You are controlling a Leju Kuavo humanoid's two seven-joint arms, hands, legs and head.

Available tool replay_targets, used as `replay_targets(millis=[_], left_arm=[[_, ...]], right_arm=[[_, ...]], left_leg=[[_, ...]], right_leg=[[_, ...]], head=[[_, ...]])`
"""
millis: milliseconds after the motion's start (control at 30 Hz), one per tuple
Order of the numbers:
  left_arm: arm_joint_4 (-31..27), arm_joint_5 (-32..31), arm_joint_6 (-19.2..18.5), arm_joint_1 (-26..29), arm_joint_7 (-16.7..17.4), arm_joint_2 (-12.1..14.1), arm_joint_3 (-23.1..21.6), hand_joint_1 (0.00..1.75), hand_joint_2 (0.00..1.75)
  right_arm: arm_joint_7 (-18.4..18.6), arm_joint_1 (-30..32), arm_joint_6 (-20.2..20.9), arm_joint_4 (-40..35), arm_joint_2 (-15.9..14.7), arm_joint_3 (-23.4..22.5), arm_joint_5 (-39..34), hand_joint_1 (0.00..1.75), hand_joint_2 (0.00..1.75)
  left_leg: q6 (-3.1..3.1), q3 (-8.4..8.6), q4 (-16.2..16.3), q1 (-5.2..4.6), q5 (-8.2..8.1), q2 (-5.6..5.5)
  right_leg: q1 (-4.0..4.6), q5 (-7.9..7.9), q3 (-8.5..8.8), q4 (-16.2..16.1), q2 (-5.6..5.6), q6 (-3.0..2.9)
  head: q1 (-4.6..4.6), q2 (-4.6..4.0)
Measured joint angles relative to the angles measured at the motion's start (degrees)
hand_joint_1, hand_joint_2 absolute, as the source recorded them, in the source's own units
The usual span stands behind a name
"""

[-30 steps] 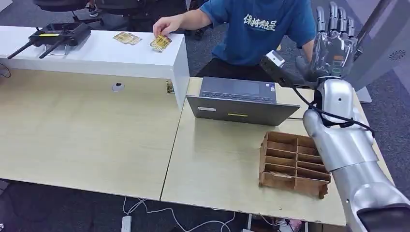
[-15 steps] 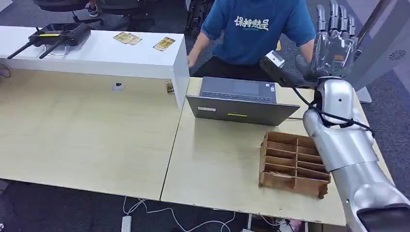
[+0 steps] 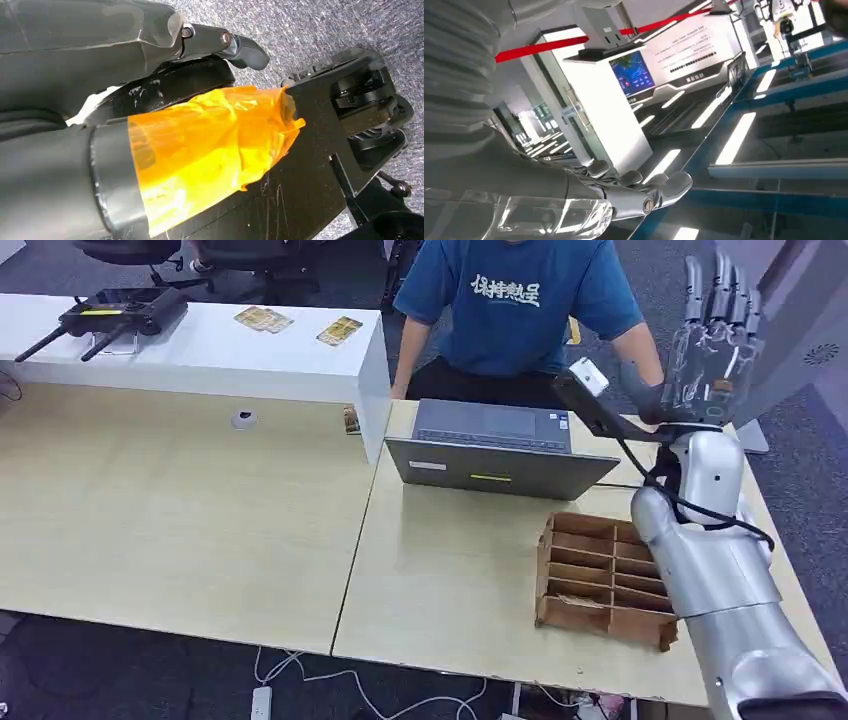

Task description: Pass the card to the sensor for recognition and then transmit it.

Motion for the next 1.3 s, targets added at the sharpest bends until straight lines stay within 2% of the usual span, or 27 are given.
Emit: replay_targets(millis=[467,733,933,1033,1300], left_arm=[[0.0,0.2,0.0,0.0,-0.1,0.0,0.0,0.00,0.00],[0.1,1.0,0.2,0.2,-0.8,0.2,0.0,0.00,0.00],[0.1,2.1,0.3,0.4,-1.8,0.3,0.0,0.00,0.00],[0.1,2.8,0.5,0.9,-2.6,0.3,0.0,0.00,0.00],[0.2,4.0,1.3,1.2,-3.1,0.4,0.0,0.00,0.00]], right_arm=[[-0.3,1.5,0.0,-3.4,-0.7,-1.5,-0.2,0.00,1.75],[-2.2,4.8,-0.9,-9.9,-2.1,-3.0,-2.0,0.00,1.75],[-3.2,9.7,-1.4,-16.6,-3.5,-3.1,-2.0,0.00,1.75],[-4.0,14.5,-2.9,-22.0,-5.1,-3.7,-2.1,0.00,1.75],[-5.8,24.3,-5.7,-32.7,-8.9,-7.5,-2.3,0.00,1.75]], left_leg=[[0.00,0.01,0.0,0.00,0.00,0.01],[0.00,0.01,0.0,0.00,0.00,0.00],[0.00,0.02,0.0,0.00,-0.01,0.00],[0.01,0.01,0.0,0.00,-0.03,-0.05],[0.05,0.00,0.0,-0.02,-0.06,-0.03]], right_leg=[[0.00,0.00,0.00,0.0,0.01,0.00],[0.00,0.00,0.01,0.0,0.00,0.00],[0.00,0.00,0.01,0.0,0.00,0.00],[0.00,-0.02,0.04,0.0,-0.07,0.01],[-0.02,-0.03,0.03,-0.1,-0.03,0.01]], head=[[0.02,0.00],[0.02,0.00],[-0.02,0.00],[0.02,0.00],[0.00,0.00]])
